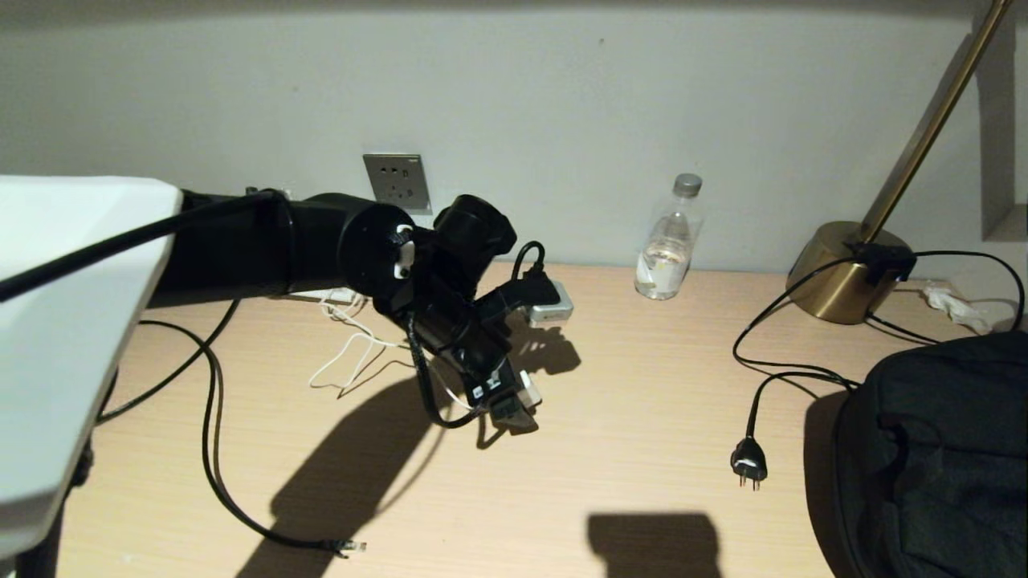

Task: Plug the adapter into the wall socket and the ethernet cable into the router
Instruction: Pick up plug

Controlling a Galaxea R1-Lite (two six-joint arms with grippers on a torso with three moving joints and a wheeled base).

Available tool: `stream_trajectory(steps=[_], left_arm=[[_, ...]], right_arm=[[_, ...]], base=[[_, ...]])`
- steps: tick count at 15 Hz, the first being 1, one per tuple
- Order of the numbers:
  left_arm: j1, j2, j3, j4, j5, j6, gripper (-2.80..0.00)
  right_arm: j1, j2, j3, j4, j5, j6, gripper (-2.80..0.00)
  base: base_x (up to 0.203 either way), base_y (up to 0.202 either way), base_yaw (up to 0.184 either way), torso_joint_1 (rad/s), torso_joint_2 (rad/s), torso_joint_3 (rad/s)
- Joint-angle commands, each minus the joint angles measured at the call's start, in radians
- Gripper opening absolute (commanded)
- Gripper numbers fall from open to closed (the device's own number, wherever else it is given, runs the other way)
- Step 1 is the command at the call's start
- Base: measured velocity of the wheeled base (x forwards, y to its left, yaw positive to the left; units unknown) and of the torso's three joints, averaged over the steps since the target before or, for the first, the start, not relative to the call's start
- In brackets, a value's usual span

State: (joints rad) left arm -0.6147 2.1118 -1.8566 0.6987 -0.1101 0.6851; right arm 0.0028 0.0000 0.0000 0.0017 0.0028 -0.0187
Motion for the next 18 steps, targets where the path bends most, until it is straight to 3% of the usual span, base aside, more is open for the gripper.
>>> stream_trajectory(steps=[1, 18], left_arm=[[0.001, 0.023, -0.029, 0.016, 0.007, 0.004, 0.0], [-0.002, 0.036, -0.032, 0.022, 0.013, 0.002, 0.0]], right_arm=[[0.0, 0.002, 0.0, 0.0, 0.0, 0.0, -2.8], [0.0, 0.002, 0.0, 0.0, 0.0, 0.0, -2.8]], base=[[0.0, 0.0, 0.0, 0.0, 0.0, 0.0], [0.0, 0.0, 0.0, 0.0, 0.0, 0.0]])
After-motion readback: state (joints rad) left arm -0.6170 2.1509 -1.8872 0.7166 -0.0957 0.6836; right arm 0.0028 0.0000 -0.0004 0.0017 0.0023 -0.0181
